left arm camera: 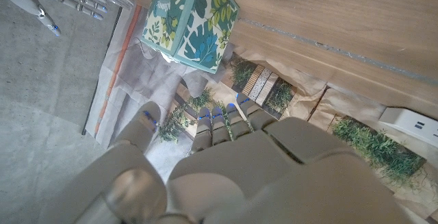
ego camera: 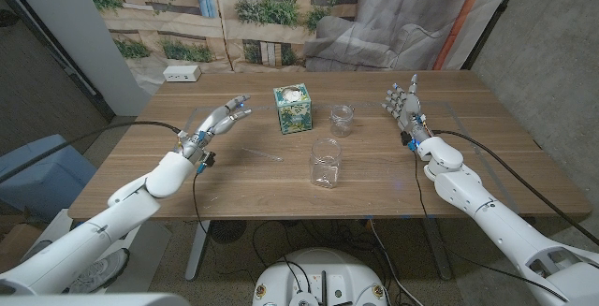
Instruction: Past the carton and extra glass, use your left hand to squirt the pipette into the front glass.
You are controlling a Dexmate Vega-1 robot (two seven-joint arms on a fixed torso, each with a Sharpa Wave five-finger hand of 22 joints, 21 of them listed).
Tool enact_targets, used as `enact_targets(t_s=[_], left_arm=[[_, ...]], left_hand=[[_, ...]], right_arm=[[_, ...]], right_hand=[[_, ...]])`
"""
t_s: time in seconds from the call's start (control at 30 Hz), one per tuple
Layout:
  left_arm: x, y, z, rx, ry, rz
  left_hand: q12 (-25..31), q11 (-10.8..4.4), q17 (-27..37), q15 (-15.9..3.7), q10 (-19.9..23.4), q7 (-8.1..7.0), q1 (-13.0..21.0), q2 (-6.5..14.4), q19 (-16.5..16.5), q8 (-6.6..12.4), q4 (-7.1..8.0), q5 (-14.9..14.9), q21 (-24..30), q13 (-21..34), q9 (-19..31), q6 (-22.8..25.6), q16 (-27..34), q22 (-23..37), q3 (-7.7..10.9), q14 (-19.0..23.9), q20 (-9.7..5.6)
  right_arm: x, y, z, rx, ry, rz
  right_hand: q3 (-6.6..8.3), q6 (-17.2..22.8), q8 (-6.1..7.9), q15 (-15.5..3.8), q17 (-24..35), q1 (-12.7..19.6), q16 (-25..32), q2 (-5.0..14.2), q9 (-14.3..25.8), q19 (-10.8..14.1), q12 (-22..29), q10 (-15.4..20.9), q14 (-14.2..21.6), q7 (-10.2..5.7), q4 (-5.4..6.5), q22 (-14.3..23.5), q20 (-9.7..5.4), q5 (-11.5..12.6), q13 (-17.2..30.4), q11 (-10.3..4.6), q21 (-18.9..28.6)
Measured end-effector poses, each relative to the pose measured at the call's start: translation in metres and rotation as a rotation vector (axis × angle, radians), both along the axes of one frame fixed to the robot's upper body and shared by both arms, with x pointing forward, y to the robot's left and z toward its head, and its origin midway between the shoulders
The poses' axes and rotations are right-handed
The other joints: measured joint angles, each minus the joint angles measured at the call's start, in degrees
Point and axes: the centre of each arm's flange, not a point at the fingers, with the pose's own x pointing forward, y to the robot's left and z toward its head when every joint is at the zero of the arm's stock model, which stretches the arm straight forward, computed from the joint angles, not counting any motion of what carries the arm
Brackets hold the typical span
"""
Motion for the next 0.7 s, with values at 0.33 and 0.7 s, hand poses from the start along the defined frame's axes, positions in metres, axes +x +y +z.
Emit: enact_targets(t_s=[0.33, 0.7], left_arm=[[-0.009, -0.002, 0.004, 0.152, -0.09, 0.05], [-0.012, -0.005, -0.006, 0.247, -0.158, 0.099]], left_hand=[[0.26, -2.62, 0.0, -0.13, 5.7, -3.01, 4.88, -0.9, 4.47, 1.13, -2.71, 0.0, 0.36, 0.08, 0.0, 6.09, 0.22, 0.13, -0.28, 5.36, -0.09], [0.66, -4.96, 0.0, -0.16, 9.86, -4.57, 9.11, -3.34, 7.33, 1.87, -3.34, 0.27, 0.37, 0.2, 0.3, 10.09, 0.22, 0.16, -0.91, 8.92, 0.0]], right_arm=[[0.0, 0.0, 0.0, 0.0, 0.0, 0.0], [0.0, 0.0, 0.0, 0.0, 0.0, 0.0]], right_hand=[[0.0, 0.0, 0.0, 0.0, 0.0, 0.0, 0.0, 0.0, 0.0, 0.0, 0.0, 0.0, 0.0, 0.0, 0.0, 0.0, 0.0, 0.0, 0.0, 0.0, 0.0], [0.0, 0.0, 0.0, 0.0, 0.0, 0.0, 0.0, 0.0, 0.0, 0.0, 0.0, 0.0, 0.0, 0.0, 0.0, 0.0, 0.0, 0.0, 0.0, 0.0, 0.0]])
